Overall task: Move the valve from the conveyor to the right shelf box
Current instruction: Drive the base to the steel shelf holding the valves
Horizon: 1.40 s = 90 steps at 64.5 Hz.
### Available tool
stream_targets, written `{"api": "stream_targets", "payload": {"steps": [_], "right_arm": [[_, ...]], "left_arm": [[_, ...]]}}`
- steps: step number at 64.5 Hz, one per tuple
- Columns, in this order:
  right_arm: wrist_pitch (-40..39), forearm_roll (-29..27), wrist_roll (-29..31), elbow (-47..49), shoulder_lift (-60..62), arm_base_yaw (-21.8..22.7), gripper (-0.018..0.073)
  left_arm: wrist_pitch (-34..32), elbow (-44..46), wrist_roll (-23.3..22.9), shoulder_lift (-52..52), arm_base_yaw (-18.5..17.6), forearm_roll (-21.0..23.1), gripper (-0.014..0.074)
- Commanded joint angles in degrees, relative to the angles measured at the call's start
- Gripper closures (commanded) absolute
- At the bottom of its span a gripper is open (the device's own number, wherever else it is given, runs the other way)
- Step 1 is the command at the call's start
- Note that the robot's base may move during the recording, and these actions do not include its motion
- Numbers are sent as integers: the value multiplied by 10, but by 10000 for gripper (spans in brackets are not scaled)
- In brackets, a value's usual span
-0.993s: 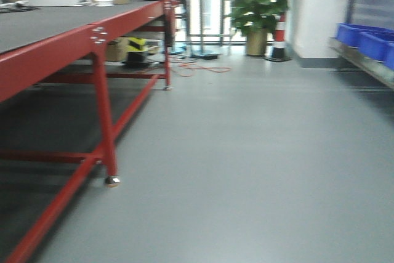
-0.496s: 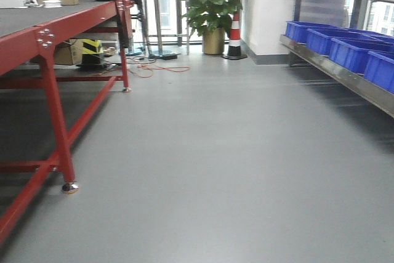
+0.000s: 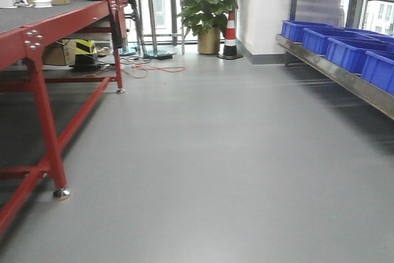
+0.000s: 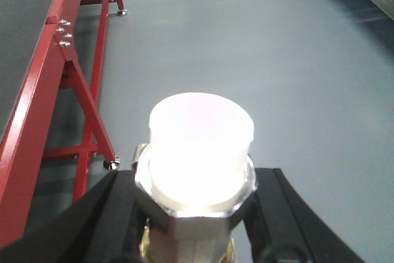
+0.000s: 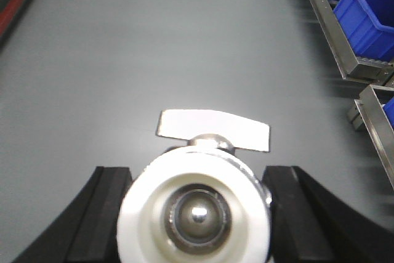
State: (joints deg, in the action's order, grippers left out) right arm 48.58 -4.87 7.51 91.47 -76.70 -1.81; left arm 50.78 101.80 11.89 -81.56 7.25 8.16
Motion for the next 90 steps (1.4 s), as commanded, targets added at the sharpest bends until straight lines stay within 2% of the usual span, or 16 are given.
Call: {"api": "stream_targets", "payload": {"steps": [1,90], "right_arm": [[-41,4,4,5,9,0,713],[-41,4,4,5,7,0,713]], "left_arm": [[-27,6,-3,5,0,6,708],[-27,6,-3,5,0,6,708]]}}
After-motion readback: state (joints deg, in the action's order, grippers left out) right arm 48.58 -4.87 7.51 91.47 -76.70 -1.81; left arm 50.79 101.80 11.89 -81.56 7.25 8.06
